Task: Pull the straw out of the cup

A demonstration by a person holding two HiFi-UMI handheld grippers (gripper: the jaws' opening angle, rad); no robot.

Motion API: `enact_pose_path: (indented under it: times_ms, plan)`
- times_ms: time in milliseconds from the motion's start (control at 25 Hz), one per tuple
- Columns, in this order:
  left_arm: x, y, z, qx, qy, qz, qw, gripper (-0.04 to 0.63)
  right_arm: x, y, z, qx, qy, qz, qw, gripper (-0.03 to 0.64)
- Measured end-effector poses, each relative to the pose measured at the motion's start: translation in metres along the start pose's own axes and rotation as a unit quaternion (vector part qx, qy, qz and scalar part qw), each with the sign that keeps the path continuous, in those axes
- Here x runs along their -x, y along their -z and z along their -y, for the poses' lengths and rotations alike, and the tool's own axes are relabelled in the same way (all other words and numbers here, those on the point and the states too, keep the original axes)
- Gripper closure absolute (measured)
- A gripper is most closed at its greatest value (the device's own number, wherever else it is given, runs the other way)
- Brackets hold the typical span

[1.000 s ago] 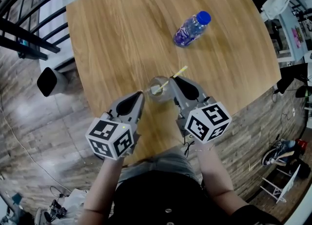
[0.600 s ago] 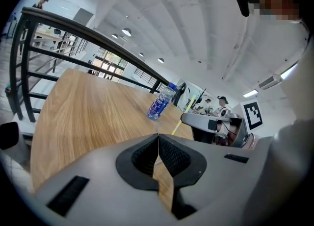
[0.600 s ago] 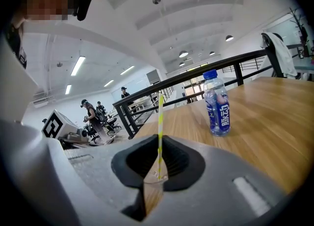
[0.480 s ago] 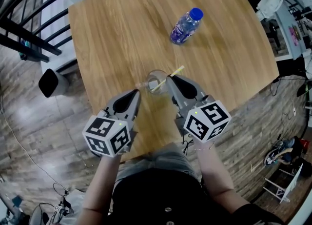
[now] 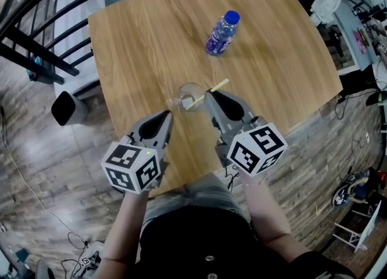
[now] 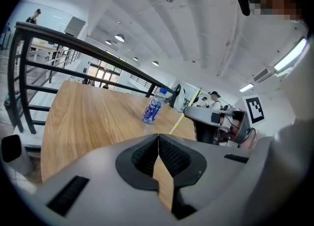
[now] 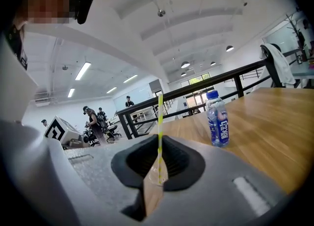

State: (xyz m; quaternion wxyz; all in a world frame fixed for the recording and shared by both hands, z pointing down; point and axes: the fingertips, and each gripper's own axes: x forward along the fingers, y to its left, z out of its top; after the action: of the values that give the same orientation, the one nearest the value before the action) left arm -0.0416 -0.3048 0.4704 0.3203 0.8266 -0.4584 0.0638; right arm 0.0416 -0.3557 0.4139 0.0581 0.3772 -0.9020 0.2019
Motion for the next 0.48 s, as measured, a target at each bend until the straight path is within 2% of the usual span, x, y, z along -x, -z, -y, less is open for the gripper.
enact_pose_path:
  times_ms: [200, 480]
  plan:
    - [0.010, -0.007, 0.015, -0.038, -0.005, 0.004, 0.9993, 0.578, 0.014, -0.011, -0.008, 0.008, -0.003, 0.017, 1.000, 0.594]
    - [0.017, -0.015, 0.034, -0.054, 0.000, 0.012, 0.9985, 0.578, 0.033, -0.033, -0.019, 0.014, -0.007, 0.049, 0.999, 0.594]
